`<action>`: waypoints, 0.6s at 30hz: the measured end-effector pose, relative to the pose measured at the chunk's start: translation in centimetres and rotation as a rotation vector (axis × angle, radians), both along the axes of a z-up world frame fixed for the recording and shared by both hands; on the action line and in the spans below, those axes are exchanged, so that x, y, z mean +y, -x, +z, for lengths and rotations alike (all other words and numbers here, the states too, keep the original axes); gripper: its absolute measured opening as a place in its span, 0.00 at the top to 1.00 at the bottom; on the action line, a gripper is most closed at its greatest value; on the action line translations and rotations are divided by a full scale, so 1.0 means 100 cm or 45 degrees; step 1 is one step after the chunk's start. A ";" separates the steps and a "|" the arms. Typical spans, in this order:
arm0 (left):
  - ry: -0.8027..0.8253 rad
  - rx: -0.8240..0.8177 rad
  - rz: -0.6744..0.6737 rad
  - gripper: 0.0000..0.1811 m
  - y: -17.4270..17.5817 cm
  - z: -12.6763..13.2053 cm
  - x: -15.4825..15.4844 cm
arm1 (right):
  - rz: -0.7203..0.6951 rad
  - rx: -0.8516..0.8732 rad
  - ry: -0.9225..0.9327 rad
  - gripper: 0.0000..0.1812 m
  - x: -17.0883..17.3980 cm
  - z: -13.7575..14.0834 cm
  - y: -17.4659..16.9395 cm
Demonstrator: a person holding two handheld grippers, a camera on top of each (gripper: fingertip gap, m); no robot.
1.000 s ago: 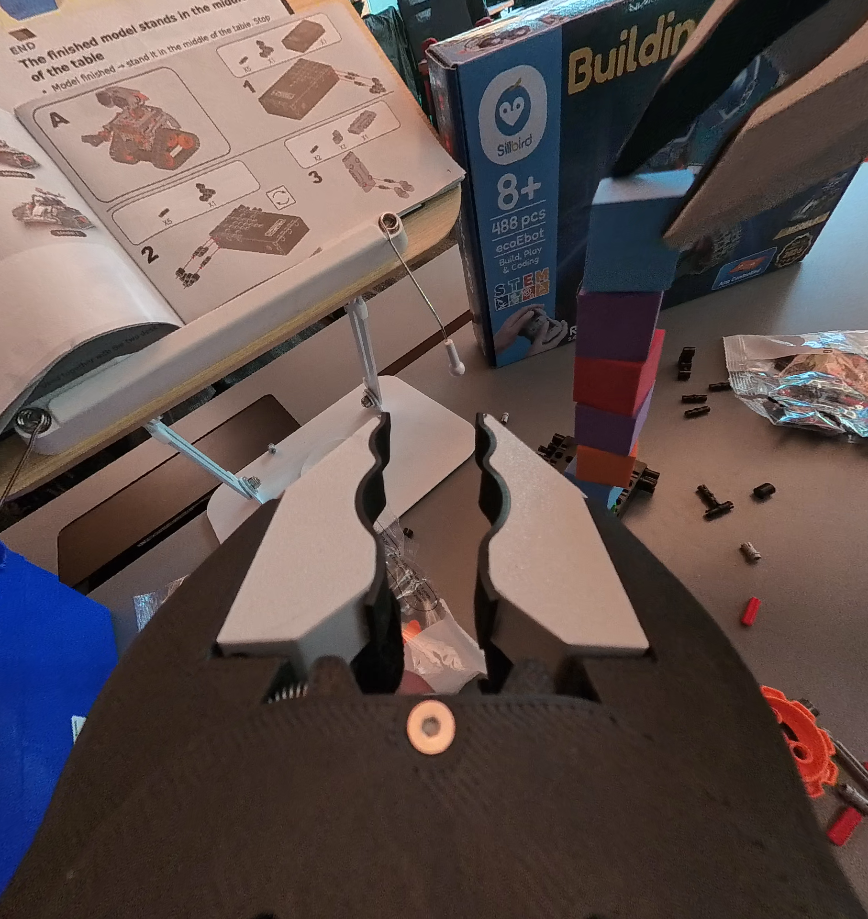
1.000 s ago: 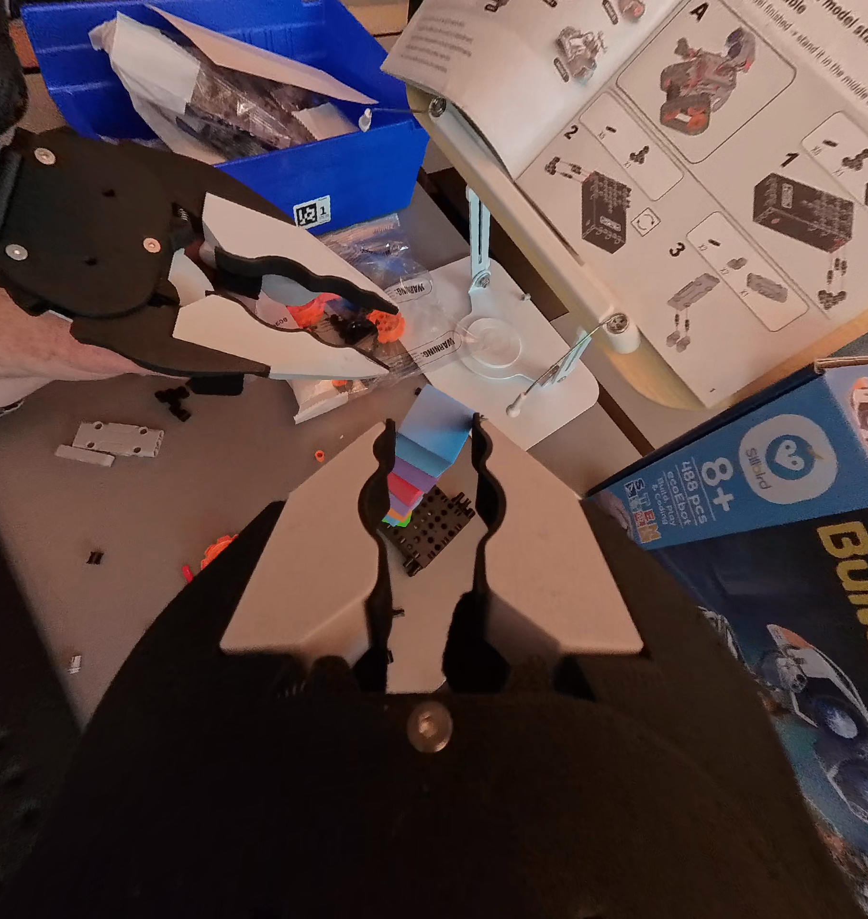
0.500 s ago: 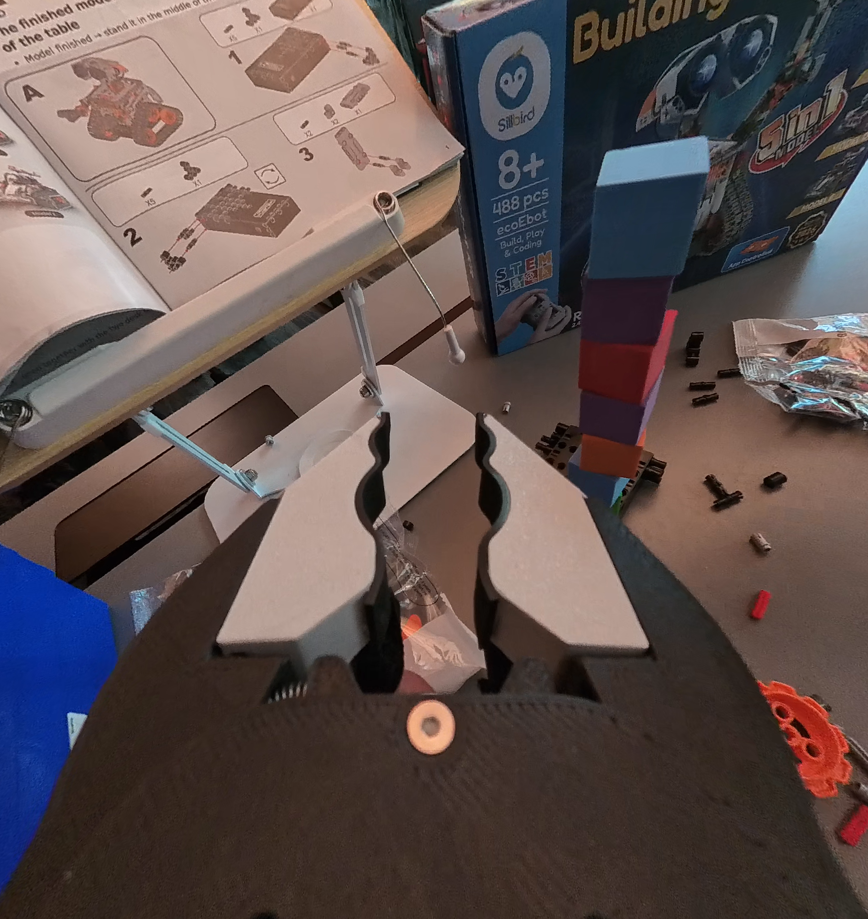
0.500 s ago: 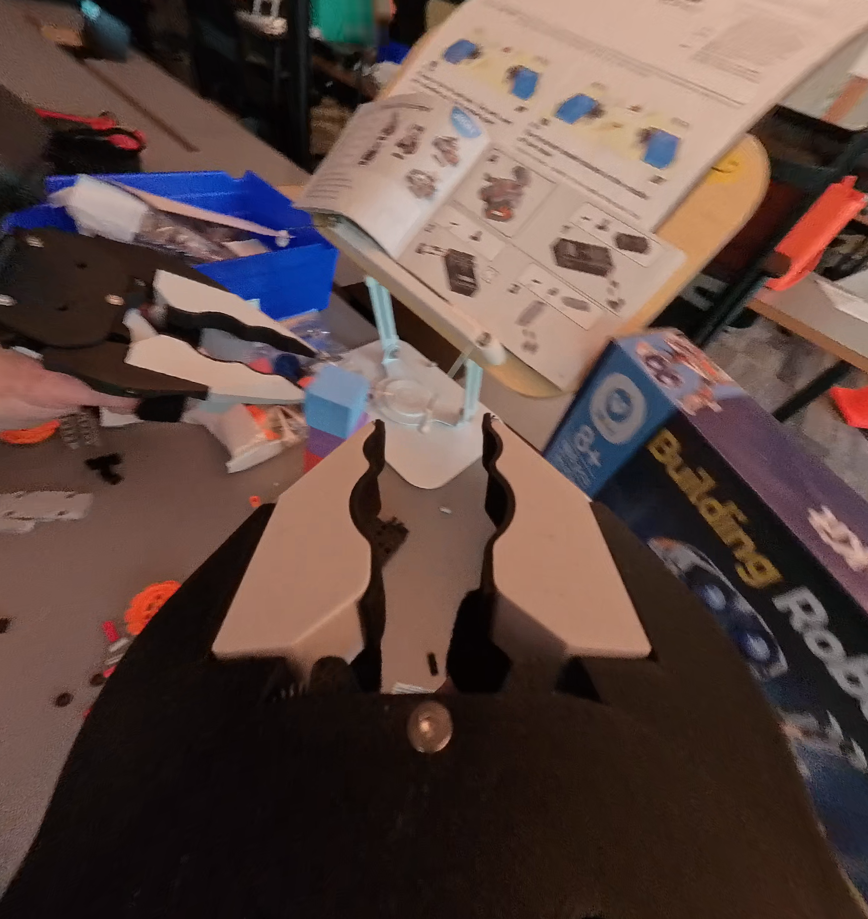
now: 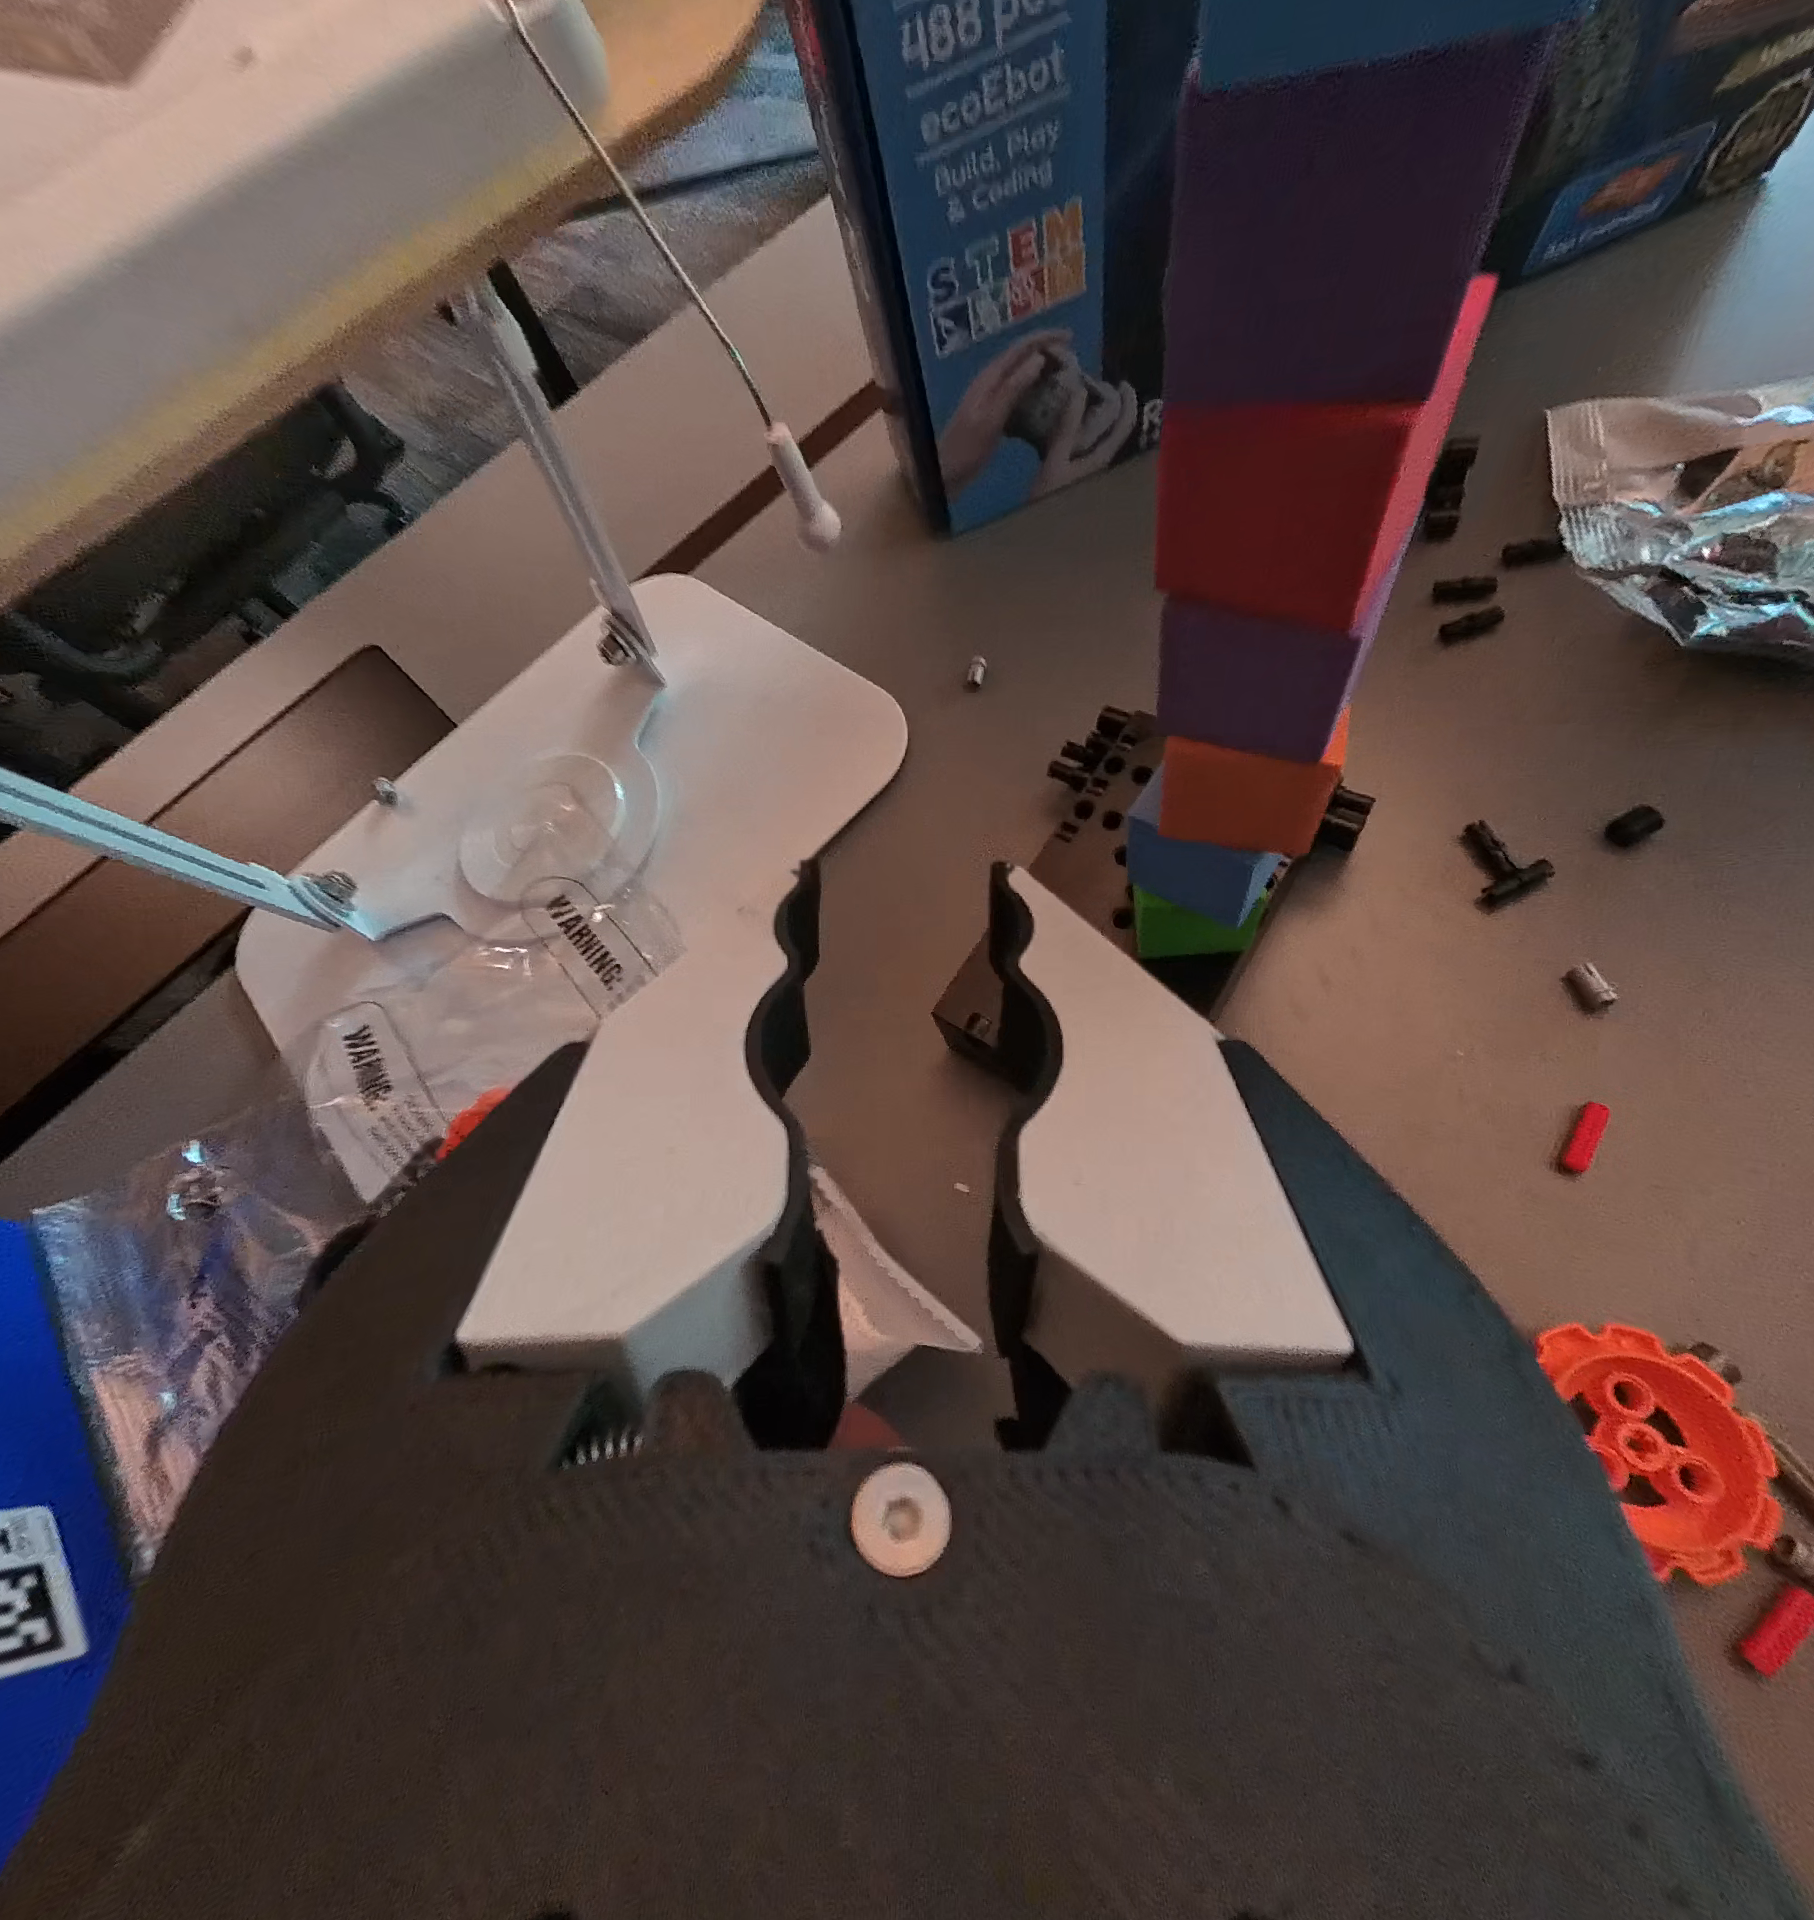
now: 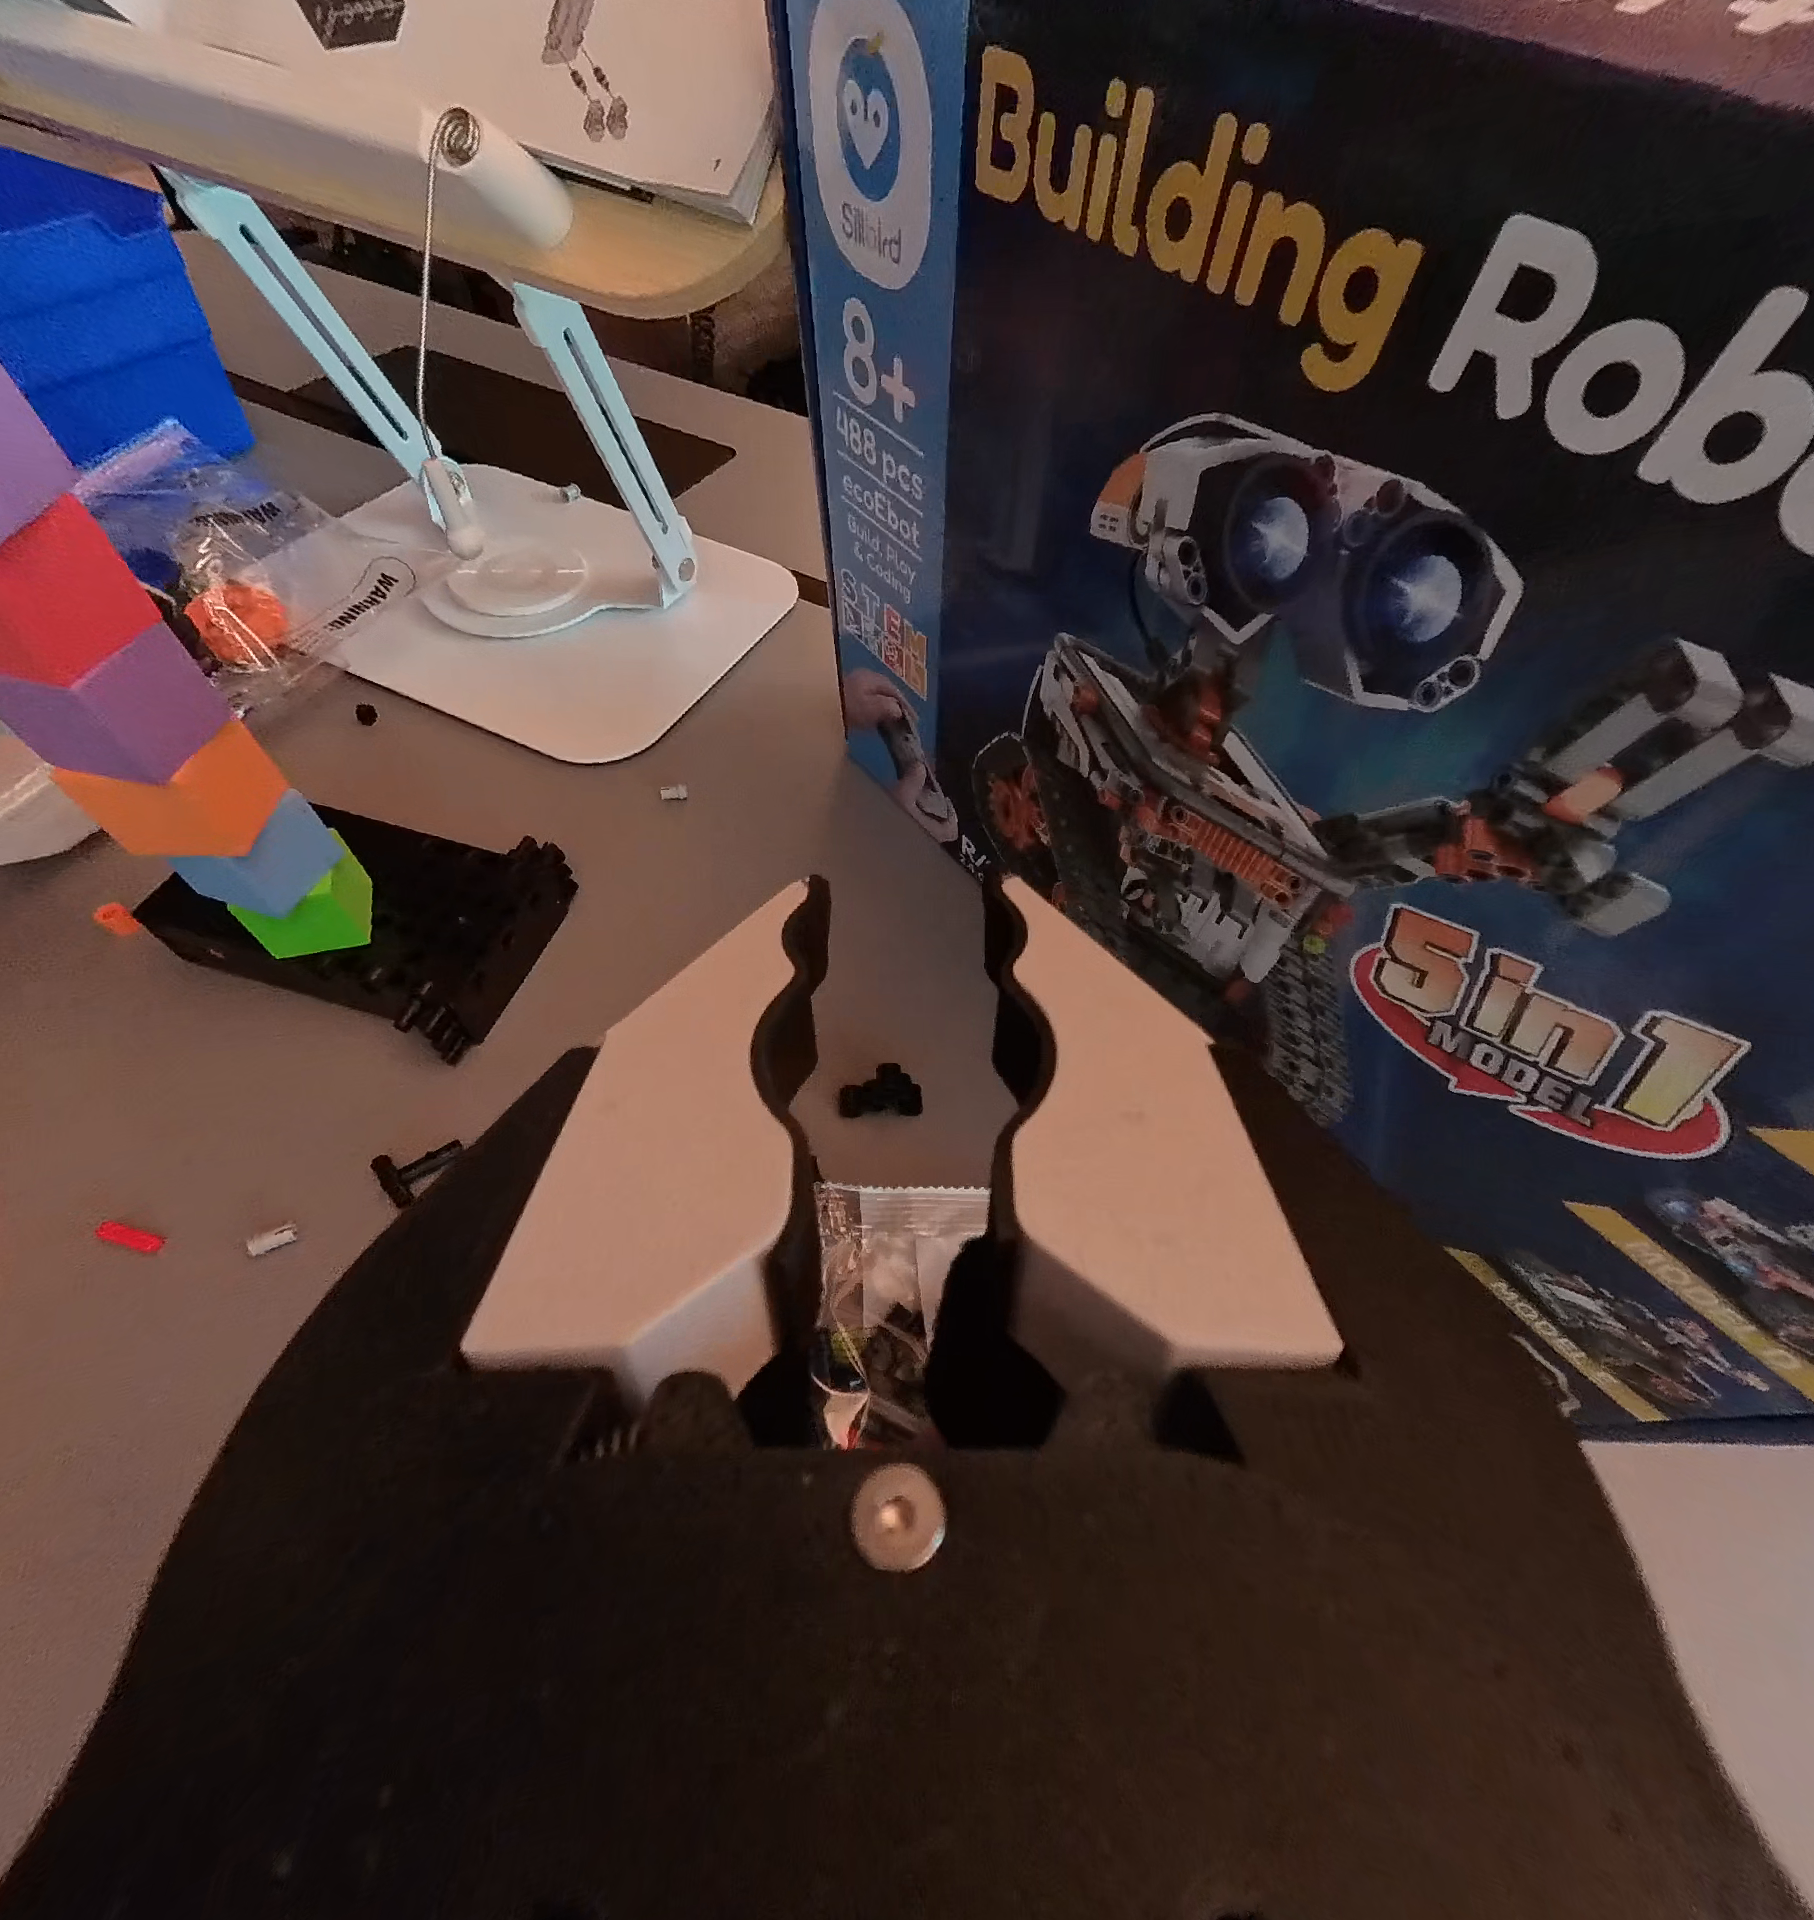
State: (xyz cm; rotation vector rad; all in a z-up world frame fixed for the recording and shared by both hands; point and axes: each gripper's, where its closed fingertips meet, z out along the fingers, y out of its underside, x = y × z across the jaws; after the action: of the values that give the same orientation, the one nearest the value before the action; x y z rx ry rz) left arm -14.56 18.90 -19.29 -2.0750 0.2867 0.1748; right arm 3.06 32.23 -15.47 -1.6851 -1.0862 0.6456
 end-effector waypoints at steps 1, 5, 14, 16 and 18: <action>0.016 -0.012 -0.004 0.83 -0.001 -0.004 0.000 | -0.002 -0.005 -0.002 0.84 0.000 -0.001 0.000; 0.062 -0.034 -0.020 0.83 -0.006 -0.015 0.001 | -0.010 -0.019 0.005 0.84 0.002 -0.005 -0.002; 0.168 -0.038 -0.057 0.86 -0.026 -0.030 0.000 | -0.031 -0.037 0.028 0.84 0.006 -0.011 -0.007; 0.179 -0.049 -0.064 0.86 -0.031 -0.030 -0.001 | -0.032 -0.039 0.029 0.84 0.006 -0.011 -0.007; 0.187 -0.050 -0.062 0.86 -0.036 -0.033 0.000 | -0.032 -0.040 0.029 0.84 0.006 -0.011 -0.008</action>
State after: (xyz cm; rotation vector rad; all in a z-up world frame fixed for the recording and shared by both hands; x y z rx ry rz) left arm -11.01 18.93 -22.56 -2.2119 0.3346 0.0851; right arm 3.83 32.85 -16.57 -1.7309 -1.0816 0.6193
